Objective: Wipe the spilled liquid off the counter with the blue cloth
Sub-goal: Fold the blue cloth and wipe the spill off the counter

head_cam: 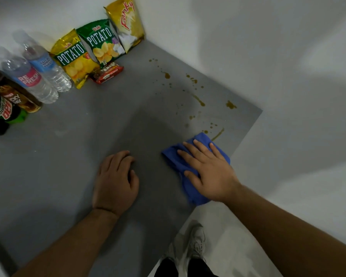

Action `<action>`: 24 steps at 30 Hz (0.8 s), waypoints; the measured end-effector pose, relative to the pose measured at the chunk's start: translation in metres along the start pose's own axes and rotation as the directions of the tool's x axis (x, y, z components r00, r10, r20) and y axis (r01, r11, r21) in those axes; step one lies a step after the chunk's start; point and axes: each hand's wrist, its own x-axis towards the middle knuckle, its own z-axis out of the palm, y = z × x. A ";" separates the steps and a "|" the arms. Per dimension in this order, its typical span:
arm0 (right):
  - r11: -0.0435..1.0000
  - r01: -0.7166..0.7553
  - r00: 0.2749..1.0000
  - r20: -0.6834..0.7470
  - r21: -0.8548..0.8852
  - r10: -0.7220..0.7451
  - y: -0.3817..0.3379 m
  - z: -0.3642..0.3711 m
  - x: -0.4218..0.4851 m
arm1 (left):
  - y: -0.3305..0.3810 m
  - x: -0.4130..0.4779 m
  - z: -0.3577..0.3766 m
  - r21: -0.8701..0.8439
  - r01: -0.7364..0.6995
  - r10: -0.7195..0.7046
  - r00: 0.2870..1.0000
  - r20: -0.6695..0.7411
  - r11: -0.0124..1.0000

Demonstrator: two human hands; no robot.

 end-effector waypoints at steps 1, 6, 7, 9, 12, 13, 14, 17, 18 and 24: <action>0.999 -0.042 0.999 -0.005 0.002 0.042 -0.001 -0.002 0.007 | 0.000 0.001 0.000 0.007 -0.006 0.006 1.000 0.008 1.000; 0.997 -0.071 0.997 0.001 0.006 0.071 -0.012 -0.002 0.016 | 0.018 0.011 -0.001 0.003 -0.048 0.048 0.999 0.009 0.999; 0.999 -0.027 1.000 0.004 0.018 0.027 -0.009 -0.001 0.011 | 0.027 0.016 0.001 -0.012 -0.068 0.068 0.998 0.005 0.998; 0.997 0.060 0.998 0.012 0.041 -0.061 0.003 0.000 -0.002 | 0.049 0.030 0.006 -0.044 -0.122 0.122 0.993 0.001 0.992; 0.997 0.071 0.997 0.031 0.031 -0.072 0.030 -0.002 -0.015 | 0.081 0.055 0.016 -0.119 -0.098 0.098 0.995 -0.007 0.988; 0.999 0.044 0.999 0.022 0.023 -0.045 0.038 -0.004 -0.015 | 0.087 0.061 0.019 -0.145 -0.051 0.052 0.999 0.002 0.988; 1.000 0.008 1.000 0.008 0.013 -0.008 0.044 -0.007 -0.012 | 0.091 0.065 0.022 -0.164 0.001 0.002 1.000 0.017 0.987; 0.993 -0.118 0.993 -0.016 0.011 0.118 0.043 -0.014 0.011 | 0.095 0.062 0.033 -0.142 0.044 -0.036 0.997 0.061 0.989; 0.988 -0.151 0.988 -0.015 0.012 0.151 0.038 -0.014 0.018 | 0.095 0.059 0.035 -0.117 0.021 -0.012 0.997 0.076 0.993; 1.000 -0.015 1.000 0.011 -0.002 0.015 0.031 -0.005 0.003 | 0.097 0.061 0.033 -0.045 0.003 0.001 0.995 0.099 0.999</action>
